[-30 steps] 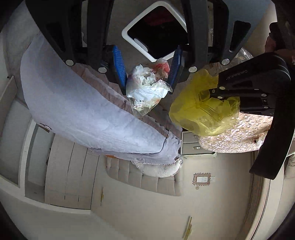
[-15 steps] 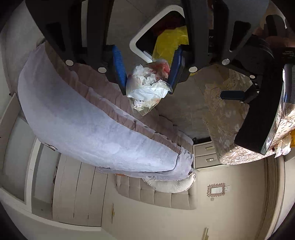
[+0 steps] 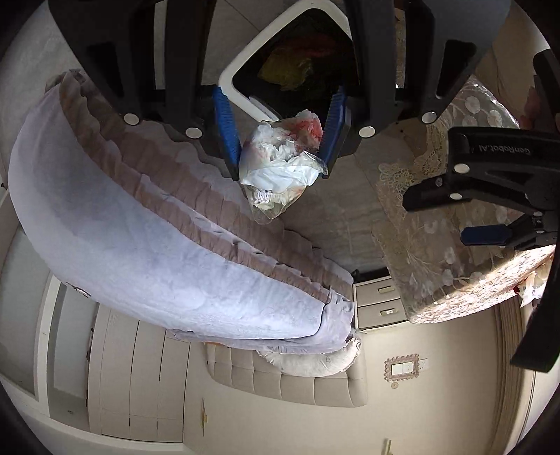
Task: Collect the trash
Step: 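Carry both bags to the white bin and open both grippers over it, then move both grippers back to the table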
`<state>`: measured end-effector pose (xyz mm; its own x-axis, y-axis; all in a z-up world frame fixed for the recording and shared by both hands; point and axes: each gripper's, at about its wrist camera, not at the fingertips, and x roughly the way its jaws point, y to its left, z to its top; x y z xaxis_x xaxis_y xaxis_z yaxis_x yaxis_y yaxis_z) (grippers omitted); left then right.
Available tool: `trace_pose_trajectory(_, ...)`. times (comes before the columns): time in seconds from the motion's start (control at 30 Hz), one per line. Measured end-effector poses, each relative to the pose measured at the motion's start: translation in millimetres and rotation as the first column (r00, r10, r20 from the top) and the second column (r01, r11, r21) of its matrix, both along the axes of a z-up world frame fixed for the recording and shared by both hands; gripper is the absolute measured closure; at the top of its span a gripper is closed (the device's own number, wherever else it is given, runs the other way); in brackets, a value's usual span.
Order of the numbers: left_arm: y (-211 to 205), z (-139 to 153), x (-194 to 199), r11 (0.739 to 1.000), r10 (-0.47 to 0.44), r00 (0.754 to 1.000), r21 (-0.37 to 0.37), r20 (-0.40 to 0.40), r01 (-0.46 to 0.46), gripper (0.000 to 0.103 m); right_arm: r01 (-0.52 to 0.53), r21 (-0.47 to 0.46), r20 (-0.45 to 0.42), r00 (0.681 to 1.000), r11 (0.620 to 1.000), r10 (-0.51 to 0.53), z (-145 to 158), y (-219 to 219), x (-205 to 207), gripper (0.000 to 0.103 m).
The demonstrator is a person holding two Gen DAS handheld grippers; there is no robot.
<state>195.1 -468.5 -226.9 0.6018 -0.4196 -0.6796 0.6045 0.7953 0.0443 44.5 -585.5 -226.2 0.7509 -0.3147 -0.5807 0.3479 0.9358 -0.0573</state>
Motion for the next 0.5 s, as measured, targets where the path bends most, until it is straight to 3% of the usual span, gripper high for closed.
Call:
trace_pose_trajectory(0.23, 12, -5, 3, 0.999, 0.031, 0.999, 0.011, 0.016, -0.031, 0.005, -0.023, 0.031, -0.074, 0.997, 0.999, 0.026, -61, 6, 19, 0.056)
trace_pose_trajectory(0.27, 13, -5, 3, 0.999, 0.031, 0.999, 0.008, 0.013, -0.031, 0.005, -0.036, 0.02, -0.094, 0.995, 0.999, 0.038, -66, 8, 22, 0.041)
trace_pose_trajectory(0.3, 14, -4, 3, 0.999, 0.031, 0.999, 0.005, 0.011, -0.031, 0.005, -0.049, 0.004, -0.116, 0.992, 0.999, 0.049, -71, 11, 24, 0.005)
trace_pose_trajectory(0.4, 15, -1, 2, 0.999, 0.031, 0.999, -0.005, 0.016, -0.031, 0.005, -0.072, -0.076, -0.162, 0.985, 0.995, 0.059, -77, 17, 25, 0.004)
trace_pose_trajectory(0.5, 19, 8, -1, 0.999, 0.029, 0.999, -0.024, 0.026, -0.028, 0.005, -0.079, -0.105, -0.144, 0.988, 0.991, 0.063, -66, 18, 17, 0.004)
